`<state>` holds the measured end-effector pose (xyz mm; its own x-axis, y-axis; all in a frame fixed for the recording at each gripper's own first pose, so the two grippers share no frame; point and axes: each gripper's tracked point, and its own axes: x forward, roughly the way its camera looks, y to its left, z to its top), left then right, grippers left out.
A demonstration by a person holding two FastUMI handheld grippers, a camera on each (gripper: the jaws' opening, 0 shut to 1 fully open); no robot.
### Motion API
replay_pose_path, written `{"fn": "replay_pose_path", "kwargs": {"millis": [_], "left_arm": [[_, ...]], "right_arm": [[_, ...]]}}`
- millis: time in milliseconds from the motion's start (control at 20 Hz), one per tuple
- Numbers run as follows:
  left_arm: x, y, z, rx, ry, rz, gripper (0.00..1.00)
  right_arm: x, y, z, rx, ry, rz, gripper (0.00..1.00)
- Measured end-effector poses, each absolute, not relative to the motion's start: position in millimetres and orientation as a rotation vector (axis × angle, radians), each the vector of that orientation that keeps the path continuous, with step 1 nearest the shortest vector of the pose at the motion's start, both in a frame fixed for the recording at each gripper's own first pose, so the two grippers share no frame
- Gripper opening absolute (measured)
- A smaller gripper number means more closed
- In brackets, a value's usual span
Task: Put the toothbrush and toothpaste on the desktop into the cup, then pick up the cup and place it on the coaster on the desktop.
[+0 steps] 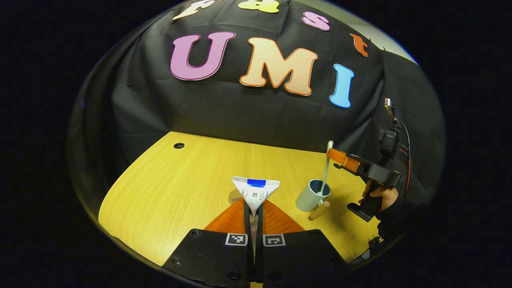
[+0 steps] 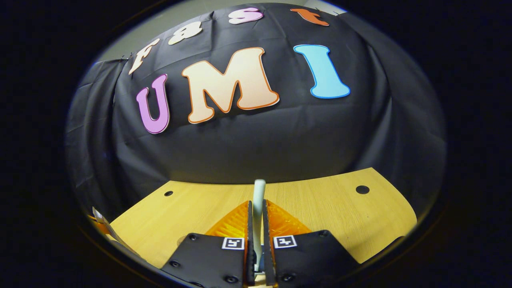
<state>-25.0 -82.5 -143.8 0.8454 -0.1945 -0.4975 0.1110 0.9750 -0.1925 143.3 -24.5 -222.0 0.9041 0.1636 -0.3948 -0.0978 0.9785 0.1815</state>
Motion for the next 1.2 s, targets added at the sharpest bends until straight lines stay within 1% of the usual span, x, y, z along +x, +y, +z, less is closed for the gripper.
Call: {"fn": "replay_pose_path", "kwargs": {"millis": [50, 100, 150, 300, 350, 400, 450, 650, 800, 1200], "left_arm": [[-22.9, -86.0, -141.8, -0.156, 0.536, -0.17, 0.0], [-20.6, -88.9, -140.6, -0.155, 0.533, -0.18, 0.0], [-18.3, -92.2, -138.8, -0.157, 0.528, -0.19, 0.0], [-10.6, -103.9, -134.5, -0.166, 0.516, -0.221, 0.0], [-7.1, -107.6, -133.2, -0.17, 0.511, -0.231, 0.0], [-2.8, -112.5, -131.1, -0.173, 0.505, -0.241, 0.0], [2.3, -116.9, -128.4, -0.179, 0.498, -0.252, 0.0], [24.3, -139.8, -117.3, -0.192, 0.457, -0.308, 0.01], [41.7, -161.3, -109.7, -0.215, 0.421, -0.356, 0.0], [79.8, -232.1, -106.1, -0.254, 0.396, -0.48, 0.0]], "right_arm": [[139.5, -23.4, -222.0, 0.168, 0.423, 0.14, 0.21], [135.7, -25.0, -221.3, 0.17, 0.423, 0.138, 0.26], [132.7, -26.8, -219.7, 0.173, 0.421, 0.138, 0.36], [120.7, -35.1, -216.6, 0.167, 0.414, 0.123, 0.75], [114.6, -39.2, -214.2, 0.162, 0.414, 0.122, 0.98], [109.4, -42.3, -213.3, 0.155, 0.415, 0.116, 1.0], [104.8, -46.9, -212.8, 0.147, 0.416, 0.111, 0.99], [87.6, -61.8, -209.2, 0.124, 0.424, 0.096, 0.99], [75.4, -75.0, -206.0, 0.113, 0.427, 0.08, 0.99], [45.5, -112.1, -208.2, 0.087, 0.462, 0.034, 0.99]]}}
